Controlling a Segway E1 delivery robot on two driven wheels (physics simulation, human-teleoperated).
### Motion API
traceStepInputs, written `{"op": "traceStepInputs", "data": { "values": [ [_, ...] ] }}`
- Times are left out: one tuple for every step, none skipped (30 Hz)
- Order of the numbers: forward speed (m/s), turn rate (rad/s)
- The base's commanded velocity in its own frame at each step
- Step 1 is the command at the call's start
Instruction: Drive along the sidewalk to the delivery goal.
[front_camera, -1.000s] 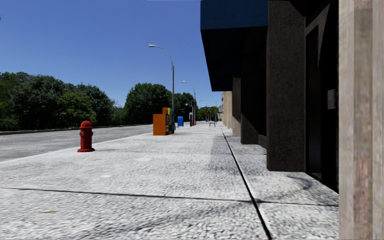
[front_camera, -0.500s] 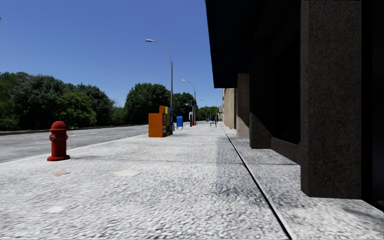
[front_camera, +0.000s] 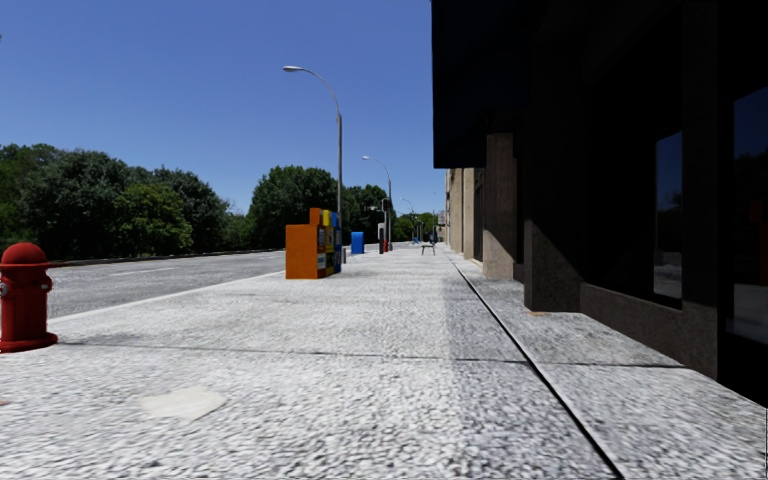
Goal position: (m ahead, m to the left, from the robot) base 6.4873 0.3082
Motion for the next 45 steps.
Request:
{"op": "traceStepInputs", "data": {
  "values": [
    [2.0,0.0],
    [2.0,0.0],
    [2.0,0.0],
    [2.0,0.0],
    [2.0,0.0],
    [2.0,0.0],
    [2.0,0.0],
    [2.0,0.0],
    [2.0,0.0],
    [2.0,0.0],
    [2.0,0.0],
    [2.0,0.0],
    [2.0,0.0],
    [2.0,0.0],
    [2.0,0.0],
    [2.0,0.0],
    [2.0,0.0],
    [2.0,0.0],
    [2.0,0.0],
    [2.0,0.0],
    [2.0,0.0],
    [2.0,0.0],
    [2.0,0.0],
    [2.0,0.0],
    [2.0,0.0],
    [2.0,0.0],
    [2.0,0.0],
    [2.0,0.0],
    [2.0,0.0],
    [2.0,0.0],
    [2.0,0.0],
    [2.0,0.0],
    [2.0,0.0],
    [2.0,0.01],
    [2.0,0.32],
    [2.0,0.42],
    [2.0,0.42],
    [2.0,0.44],
    [2.0,0.42],
    [2.0,0.42],
    [2.0,0.26],
    [2.0,0.03],
    [2.0,0.0],
    [2.0,0.0],
    [2.0,0.0]
  ]
}}
